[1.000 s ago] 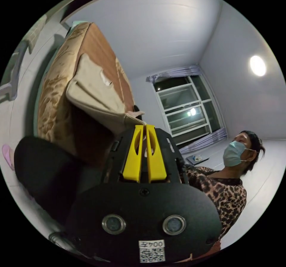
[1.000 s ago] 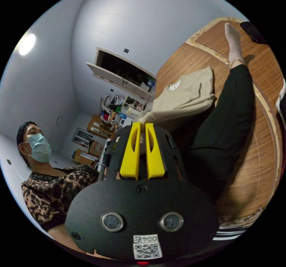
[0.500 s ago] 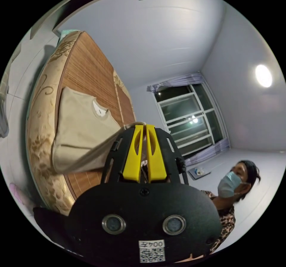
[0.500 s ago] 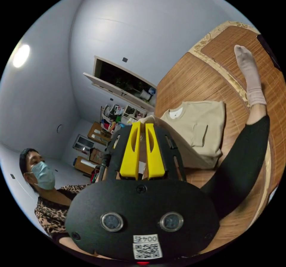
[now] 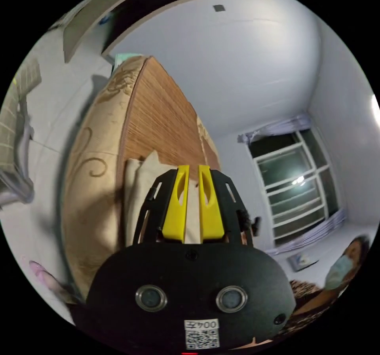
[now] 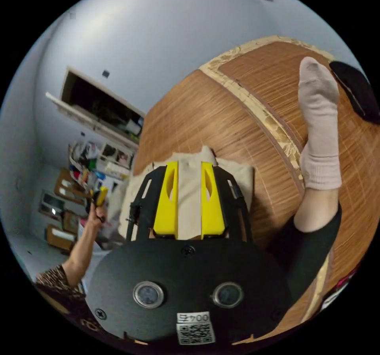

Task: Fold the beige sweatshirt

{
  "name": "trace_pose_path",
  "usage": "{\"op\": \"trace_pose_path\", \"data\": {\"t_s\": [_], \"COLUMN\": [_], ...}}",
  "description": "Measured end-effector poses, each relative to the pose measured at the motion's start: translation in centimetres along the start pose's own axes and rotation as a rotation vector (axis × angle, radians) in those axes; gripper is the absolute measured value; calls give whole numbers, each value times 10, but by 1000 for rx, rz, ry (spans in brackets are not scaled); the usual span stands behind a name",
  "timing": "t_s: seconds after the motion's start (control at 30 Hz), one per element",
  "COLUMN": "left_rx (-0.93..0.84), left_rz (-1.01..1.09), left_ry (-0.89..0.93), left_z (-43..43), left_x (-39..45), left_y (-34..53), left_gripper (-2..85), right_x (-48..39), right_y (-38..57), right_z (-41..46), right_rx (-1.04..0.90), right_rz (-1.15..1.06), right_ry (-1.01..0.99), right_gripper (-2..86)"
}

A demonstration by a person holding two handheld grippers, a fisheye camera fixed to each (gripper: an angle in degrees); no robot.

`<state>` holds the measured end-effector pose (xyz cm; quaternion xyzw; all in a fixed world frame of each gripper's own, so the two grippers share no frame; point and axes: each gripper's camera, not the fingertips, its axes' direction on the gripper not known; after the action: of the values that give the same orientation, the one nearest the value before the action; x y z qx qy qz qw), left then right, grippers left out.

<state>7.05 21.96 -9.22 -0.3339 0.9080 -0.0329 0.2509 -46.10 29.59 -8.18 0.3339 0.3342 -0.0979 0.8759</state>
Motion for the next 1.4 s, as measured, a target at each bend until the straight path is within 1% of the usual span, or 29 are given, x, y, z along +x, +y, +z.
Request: {"op": "trace_pose_path", "data": {"t_s": [0.13,0.2,0.27,0.37,0.4,0.47,0.57,0.63,0.7,0.77,0.83,0.9,1.0,1.1,1.13,1.17,1.2,1.27,1.33,1.4], "left_rx": [-47,-70,-67,-29,-20,-22,-47,-85,-82,-74,-85,-115,-162,-208,-194,-142,-85,-31,-36,-72], "left_rz": [162,214,222,235,256,301,348,339,255,191,181,225,256,220,226,239,263,308,380,436], "left_ry": [-132,-185,-218,-235,-239,-252,-259,-269,-287,-260,-272,-333,-392,-424,-437,-454,-435,-398,-387,-414], "left_z": [-20,-36,-47,-56,-54,-44,-16,3,14,12,6,-8,-31,-50,-55,-65,-70,-60,-31,15], "left_x": [-4,-16,-26,-37,-37,-34,-31,-35,-46,-53,-53,-48,-51,-59,-56,-48,-37,-20,-5,4], "left_y": [59,110,146,188,197,204,209,213,219,223,229,238,251,263,266,274,283,298,314,334], "left_gripper": [32,46,59,77,82,87,85,72,45,34,27,22,20,21,21,20,21,22,23,28], "right_x": [-22,-21,-18,-9,-7,-12,-11,-8,-7,-10,-17,-27,-43,-48,-48,-48,-46,-45,-47,-56], "right_y": [50,79,94,106,105,100,92,86,80,78,79,88,101,111,112,113,113,114,116,119], "right_z": [11,18,23,34,37,38,54,61,68,73,76,80,82,74,70,62,54,50,56,69], "right_rx": [-135,-211,-253,-270,-271,-250,-310,-341,-375,-401,-437,-513,-627,-685,-679,-651,-623,-598,-613,-653], "right_rz": [-123,-124,-112,-77,-64,-82,-78,-66,-54,-59,-63,-64,-110,-116,-120,-122,-119,-122,-130,-166], "right_ry": [142,192,218,226,202,205,206,186,180,183,149,104,118,132,143,146,121,77,67,75], "right_gripper": [109,114,115,114,114,113,109,80,47,42,39,39,41,44,47,52,67,84,95,99]}}
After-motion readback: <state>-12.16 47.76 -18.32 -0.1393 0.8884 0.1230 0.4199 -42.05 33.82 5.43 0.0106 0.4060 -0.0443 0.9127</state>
